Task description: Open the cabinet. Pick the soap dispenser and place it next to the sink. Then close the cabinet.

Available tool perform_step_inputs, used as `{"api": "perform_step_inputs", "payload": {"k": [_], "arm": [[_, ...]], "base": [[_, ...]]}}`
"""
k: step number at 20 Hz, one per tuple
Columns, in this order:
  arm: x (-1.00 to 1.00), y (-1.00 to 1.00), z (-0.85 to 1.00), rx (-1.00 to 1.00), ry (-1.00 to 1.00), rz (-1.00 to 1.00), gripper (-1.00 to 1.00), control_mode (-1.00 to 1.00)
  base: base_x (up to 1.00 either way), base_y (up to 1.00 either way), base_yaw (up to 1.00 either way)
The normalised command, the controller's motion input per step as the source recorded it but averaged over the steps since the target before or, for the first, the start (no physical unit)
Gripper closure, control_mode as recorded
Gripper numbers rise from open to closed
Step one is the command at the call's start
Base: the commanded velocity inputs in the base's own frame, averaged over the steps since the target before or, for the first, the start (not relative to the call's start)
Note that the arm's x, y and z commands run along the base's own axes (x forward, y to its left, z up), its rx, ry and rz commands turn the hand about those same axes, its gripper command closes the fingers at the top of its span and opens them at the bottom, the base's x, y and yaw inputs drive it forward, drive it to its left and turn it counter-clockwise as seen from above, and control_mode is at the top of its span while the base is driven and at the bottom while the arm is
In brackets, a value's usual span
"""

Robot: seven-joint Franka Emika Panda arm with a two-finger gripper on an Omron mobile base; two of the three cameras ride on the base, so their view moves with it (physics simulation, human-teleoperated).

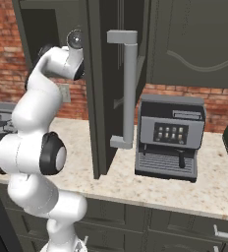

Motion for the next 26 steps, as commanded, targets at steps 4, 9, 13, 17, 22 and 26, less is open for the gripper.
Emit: {"api": "perform_step_inputs", "payload": {"k": [4, 9, 13, 17, 22, 26], "arm": [[-0.79, 0.0, 0.0, 0.0, 0.0, 0.0, 1.0, -1.0], [-0.82, 0.0, 0.0, 0.0, -0.01, 0.0, 1.0, -1.0], [-0.96, 0.0, 0.01, 0.0, -0.02, 0.0, 1.0, -1.0], [-1.0, 0.0, 0.08, 0.01, -0.03, 0.0, 1.0, -1.0], [-1.0, 0.0, 0.11, 0.01, -0.04, 0.0, 1.0, -1.0], [-0.97, 0.0, 0.21, 0.0, -0.01, 0.0, 1.0, -1.0]], "base": [[0.0, 0.0, 0.0], [0.0, 0.0, 0.0], [0.0, 0.0, 0.0], [0.0, 0.0, 0.0], [0.0, 0.0, 0.0], [0.0, 0.0, 0.0]]}}
